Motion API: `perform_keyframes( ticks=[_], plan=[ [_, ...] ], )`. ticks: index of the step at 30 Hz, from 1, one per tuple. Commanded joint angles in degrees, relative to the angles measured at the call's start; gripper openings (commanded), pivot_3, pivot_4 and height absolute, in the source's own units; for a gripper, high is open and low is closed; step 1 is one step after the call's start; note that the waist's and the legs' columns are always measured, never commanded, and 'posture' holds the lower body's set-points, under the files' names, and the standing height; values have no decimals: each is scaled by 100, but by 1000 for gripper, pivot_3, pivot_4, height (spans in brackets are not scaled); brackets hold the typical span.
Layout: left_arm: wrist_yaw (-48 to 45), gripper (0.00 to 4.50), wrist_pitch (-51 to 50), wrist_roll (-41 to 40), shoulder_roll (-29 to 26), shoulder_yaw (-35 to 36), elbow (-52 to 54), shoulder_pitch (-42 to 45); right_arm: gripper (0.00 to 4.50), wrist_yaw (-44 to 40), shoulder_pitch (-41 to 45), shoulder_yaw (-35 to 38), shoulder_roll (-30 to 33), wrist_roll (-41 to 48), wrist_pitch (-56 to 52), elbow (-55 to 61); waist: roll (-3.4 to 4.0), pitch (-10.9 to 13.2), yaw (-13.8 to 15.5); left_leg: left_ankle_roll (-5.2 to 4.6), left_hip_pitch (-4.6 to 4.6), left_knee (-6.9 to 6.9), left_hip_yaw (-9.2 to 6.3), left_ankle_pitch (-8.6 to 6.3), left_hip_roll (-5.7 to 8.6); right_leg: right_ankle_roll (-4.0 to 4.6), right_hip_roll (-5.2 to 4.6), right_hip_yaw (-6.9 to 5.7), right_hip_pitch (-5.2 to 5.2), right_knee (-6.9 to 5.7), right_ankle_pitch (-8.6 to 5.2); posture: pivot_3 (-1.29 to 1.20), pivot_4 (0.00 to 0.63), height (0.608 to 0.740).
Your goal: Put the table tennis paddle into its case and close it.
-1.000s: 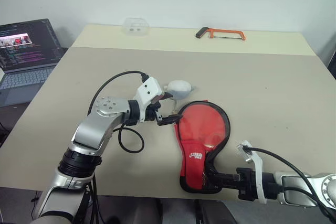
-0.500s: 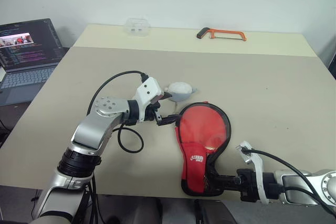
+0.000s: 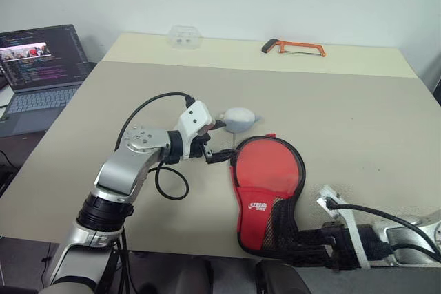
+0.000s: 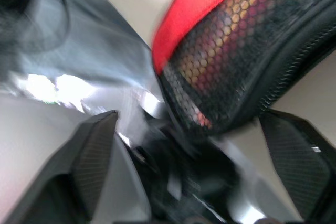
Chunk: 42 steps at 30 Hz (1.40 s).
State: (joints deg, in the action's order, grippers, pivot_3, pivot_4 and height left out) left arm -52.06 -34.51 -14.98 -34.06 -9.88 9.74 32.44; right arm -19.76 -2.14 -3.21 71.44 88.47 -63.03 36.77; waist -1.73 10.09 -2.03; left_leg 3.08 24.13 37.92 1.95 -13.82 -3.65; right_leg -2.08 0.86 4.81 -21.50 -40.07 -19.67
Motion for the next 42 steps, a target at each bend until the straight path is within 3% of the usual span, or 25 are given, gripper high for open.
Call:
perform_keyframes(
  ticks=[1, 4, 7, 12, 16, 20, 34, 42],
  plan=[
    [28, 4500, 155, 41, -12, 68, -18, 139, 4470, -2305, -594, 588, 1153, -2277, 990, 332, 6, 0, 37, 0, 0, -1, -1, 0, 2, 0, -2, -2, 0, 2, 0, 0, 150, 740],
    [154, 4500, 220, 64, 47, 188, -224, 267, 4470, -3523, -544, 1422, 1465, -3242, 1870, -218, -5, 0, 37, 0, 0, 2, -15, 0, 3, 1, 2, -44, 11, 9, 0, 0, 150, 740],
    [391, 4500, 251, 98, 192, 296, -501, 510, 4470, -3340, 752, 1391, 945, -3097, 1983, -598, -6, 1, 24, 0, -5, 5, -19, 0, 3, 7, 2, -53, 16, 5, 4, 0, 150, 740],
    [481, 4500, 472, 266, 319, 198, -950, 880, 4470, -1855, 2809, 203, -1320, -3656, 1734, -956, -23, 3, 9, 2, -15, 1, -35, 1, 1, 12, 7, -62, 33, 8, 6, 0, 150, 740],
    [536, 4500, 772, 540, 452, 59, -1619, 1337, 4470, -853, 2957, -578, -2922, -4733, 1980, -1178, -20, 2, 41, 10, 17, 6, -34, 6, 1, 12, 2, -64, 4, 4, 7, 0, 150, 740],
    [526, 4500, 1153, 792, 762, -94, -2535, 1871, 4470, -272, 2668, -1059, -3986, -5602, 2260, -1638, -20, 1, 135, 24, 69, 20, -36, 15, -2, 13, -8, -75, -42, -2, 7, 0, 150, 740],
    [-145, 4500, 2262, 1340, 1578, -392, -5255, 2880, 4470, -291, 2151, -1241, -5030, -6640, 2416, -2551, -16, -3, 150, 19, 63, 22, -25, 15, 5, 13, 1, -70, -60, -42, 7, 0, 150, 740],
    [277, 4500, 3014, 1998, 1924, -569, -6727, 3298, 4470, -333, 2230, -1086, -5269, -6842, 2369, -2623, -17, -3, 147, 1, 57, 43, -26, 13, 7, 14, 4, -72, -60, -80, 6, 0, 150, 740]
  ],
)
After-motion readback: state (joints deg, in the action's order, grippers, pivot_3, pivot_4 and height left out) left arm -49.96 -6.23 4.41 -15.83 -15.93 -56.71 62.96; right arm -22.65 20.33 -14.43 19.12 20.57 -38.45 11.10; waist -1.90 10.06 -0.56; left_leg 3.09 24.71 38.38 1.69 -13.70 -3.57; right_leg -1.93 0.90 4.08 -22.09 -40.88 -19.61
